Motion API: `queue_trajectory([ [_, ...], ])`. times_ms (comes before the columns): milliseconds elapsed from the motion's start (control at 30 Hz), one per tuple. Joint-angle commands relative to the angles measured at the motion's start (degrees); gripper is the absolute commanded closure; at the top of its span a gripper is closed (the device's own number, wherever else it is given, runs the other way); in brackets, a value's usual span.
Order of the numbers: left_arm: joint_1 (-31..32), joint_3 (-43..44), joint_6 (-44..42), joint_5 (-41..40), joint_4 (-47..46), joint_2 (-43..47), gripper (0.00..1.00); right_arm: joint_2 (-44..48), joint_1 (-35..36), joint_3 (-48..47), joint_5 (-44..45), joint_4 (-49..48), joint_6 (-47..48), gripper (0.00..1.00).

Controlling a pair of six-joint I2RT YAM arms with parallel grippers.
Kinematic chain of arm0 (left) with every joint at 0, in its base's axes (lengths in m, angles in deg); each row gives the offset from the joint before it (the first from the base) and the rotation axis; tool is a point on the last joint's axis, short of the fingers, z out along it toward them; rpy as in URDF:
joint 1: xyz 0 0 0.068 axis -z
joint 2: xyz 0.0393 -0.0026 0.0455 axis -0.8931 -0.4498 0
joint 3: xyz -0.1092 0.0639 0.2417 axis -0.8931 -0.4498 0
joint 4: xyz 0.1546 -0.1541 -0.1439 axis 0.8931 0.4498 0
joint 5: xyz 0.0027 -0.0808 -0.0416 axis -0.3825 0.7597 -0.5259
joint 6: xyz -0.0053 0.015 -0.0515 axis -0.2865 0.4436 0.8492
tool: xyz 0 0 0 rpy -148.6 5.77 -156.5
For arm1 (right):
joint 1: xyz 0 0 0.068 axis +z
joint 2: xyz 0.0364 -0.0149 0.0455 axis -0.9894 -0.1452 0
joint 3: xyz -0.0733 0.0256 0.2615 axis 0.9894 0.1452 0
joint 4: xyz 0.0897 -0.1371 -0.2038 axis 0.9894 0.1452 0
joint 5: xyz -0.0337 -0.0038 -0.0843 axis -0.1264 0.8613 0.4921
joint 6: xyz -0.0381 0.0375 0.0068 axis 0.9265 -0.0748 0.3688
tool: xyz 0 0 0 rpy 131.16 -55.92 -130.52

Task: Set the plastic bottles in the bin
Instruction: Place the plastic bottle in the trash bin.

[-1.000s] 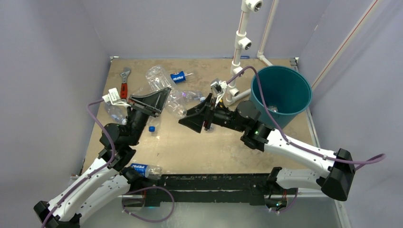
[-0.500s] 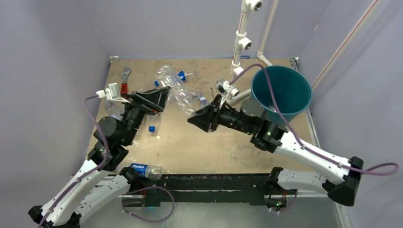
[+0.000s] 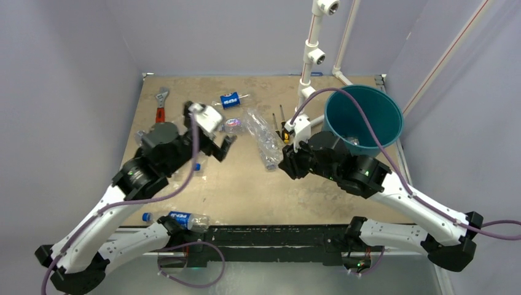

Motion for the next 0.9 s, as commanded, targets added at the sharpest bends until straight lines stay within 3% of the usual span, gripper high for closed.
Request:
queue_trajectory([
  [0,2.74,-3.27,-18.76,16.5,2.0,0.73,0.01,1.8,0.07,-3.19,0.35,7.87,1.82,1.0],
  [167,2.78,0.03,-27.14,26.58,4.38,-2.08,0.01,3.41,0.07,-3.84,-2.14,9.87,1.66,1.0],
  [400,4.28,2.0,-34.61,31.87,7.02,-8.7,0.01,0.42,0.07,-7.25,-6.66,11.39,4.02,1.0],
  [667,13.93,7.66,-44.81,14.16,14.72,-16.6,0.01,-2.78,1.65,-9.56,-9.06,11.97,5.35,1.0],
  [867,17.07,6.24,-47.86,7.07,16.19,-19.11,0.01,-4.19,2.43,-10.78,-9.58,11.01,5.74,1.0],
])
